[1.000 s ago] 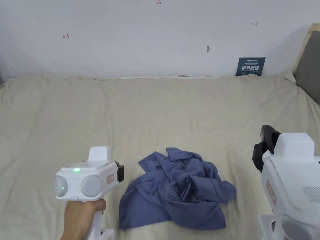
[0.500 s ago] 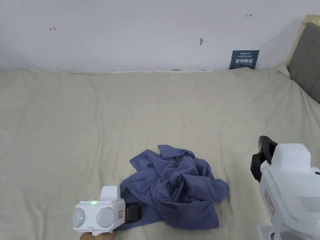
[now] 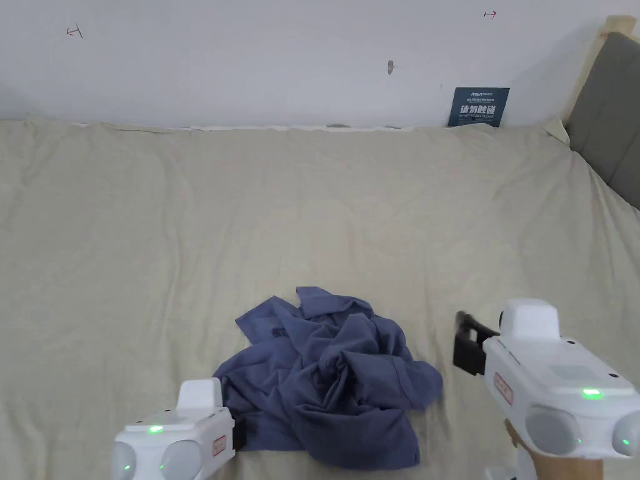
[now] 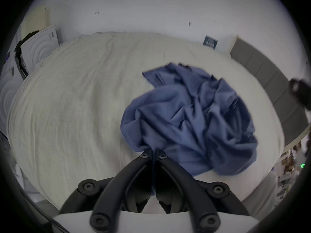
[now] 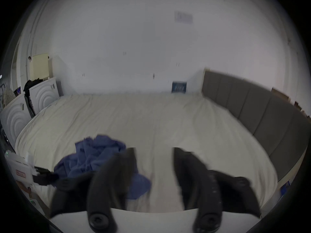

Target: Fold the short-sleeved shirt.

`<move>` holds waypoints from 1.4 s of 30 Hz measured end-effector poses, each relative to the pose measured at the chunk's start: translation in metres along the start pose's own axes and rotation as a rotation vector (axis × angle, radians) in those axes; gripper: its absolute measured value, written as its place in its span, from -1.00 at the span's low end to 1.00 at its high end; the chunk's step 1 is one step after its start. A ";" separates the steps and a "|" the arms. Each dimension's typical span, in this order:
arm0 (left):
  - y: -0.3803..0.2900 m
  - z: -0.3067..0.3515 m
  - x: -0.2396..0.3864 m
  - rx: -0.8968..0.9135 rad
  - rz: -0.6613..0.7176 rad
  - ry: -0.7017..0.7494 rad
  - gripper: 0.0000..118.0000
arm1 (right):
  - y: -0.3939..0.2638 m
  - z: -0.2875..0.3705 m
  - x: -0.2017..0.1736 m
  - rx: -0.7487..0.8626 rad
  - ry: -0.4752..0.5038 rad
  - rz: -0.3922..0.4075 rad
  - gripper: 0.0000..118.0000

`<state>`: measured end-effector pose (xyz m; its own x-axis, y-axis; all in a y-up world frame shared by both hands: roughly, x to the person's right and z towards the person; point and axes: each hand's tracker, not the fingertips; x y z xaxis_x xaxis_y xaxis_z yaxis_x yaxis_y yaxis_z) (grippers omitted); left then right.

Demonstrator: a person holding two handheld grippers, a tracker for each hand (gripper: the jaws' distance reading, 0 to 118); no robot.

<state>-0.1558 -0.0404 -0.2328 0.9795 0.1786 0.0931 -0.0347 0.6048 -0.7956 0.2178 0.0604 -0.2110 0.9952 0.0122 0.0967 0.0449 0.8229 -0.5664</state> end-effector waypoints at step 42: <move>0.331 0.158 -0.064 0.560 -0.046 0.147 -0.94 | 0.264 0.024 0.019 0.266 -0.038 0.187 -0.81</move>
<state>-0.2611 0.2708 -0.4071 0.9984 0.0572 0.0037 -0.0523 0.9348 -0.3512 0.2462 0.2919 -0.3392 0.9799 0.1942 0.0449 -0.1674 0.9241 -0.3435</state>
